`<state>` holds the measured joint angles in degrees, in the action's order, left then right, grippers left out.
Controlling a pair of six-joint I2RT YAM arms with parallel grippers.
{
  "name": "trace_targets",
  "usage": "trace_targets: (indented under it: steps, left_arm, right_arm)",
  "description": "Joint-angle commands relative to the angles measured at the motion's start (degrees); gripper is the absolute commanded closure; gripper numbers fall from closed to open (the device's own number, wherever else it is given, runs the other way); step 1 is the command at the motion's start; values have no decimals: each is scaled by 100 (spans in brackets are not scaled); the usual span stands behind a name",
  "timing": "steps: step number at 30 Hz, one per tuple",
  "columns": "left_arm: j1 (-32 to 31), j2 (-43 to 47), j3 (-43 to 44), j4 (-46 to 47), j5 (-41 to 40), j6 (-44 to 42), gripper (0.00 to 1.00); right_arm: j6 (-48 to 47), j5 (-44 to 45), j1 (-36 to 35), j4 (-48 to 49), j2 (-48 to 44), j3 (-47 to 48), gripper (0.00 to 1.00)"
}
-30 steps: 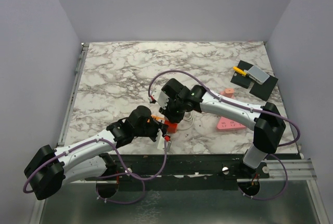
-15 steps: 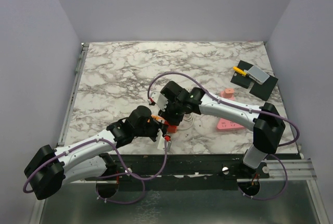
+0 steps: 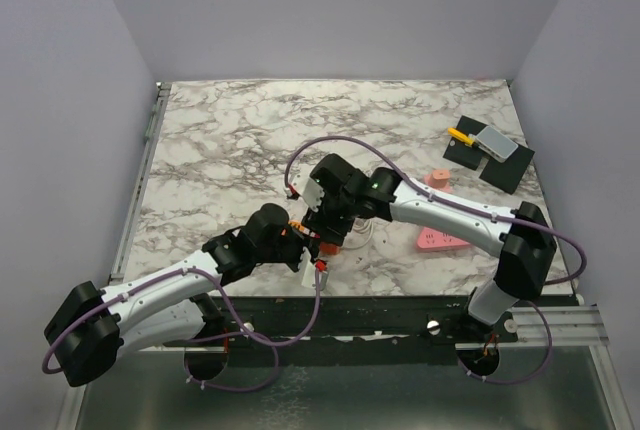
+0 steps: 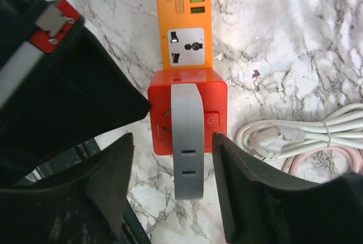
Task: Insert the plug
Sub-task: Insert the plug into the socket.
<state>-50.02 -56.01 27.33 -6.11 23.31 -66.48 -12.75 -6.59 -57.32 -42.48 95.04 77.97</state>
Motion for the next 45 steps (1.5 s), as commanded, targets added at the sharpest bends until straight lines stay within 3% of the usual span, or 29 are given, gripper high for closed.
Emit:
trace_targets:
  steps: [1,6,15,19,21,27,32,36,38,42,45]
  left_arm:
    - [-41,91,-64,-122,-12,-18,100]
    - [-43,81,-40,-133,-4,5,100]
    - [-71,64,5,-138,-22,41,100]
    - [-72,71,9,-136,-33,35,100]
    - [-75,65,13,-140,-29,36,100]
    - [-76,88,22,-136,-31,73,100]
    - [-80,132,18,-145,-38,106,100]
    - [-82,183,-13,-146,-40,101,100]
    - [-85,216,-27,-157,-52,92,100]
    - [-80,269,-37,-173,-50,88,100]
    - [-83,283,-44,-180,-52,99,100]
  right_arm:
    - [80,176,-16,92,-437,216,43]
    - [105,150,-16,14,-467,210,70]
    - [6,306,-16,-157,-261,13,78]
    - [-30,252,-8,-92,-232,-150,98]
    - [-17,196,5,-63,-226,-232,99]
    - [8,15,93,-63,-221,-425,98]
    - [-40,-11,186,-59,-231,-445,74]
    - [-43,25,212,-96,-224,-396,48]
    - [-35,31,212,-107,-221,-351,46]
    - [0,-62,212,-81,-240,-247,57]
    - [-8,-105,212,-135,-250,-140,49]
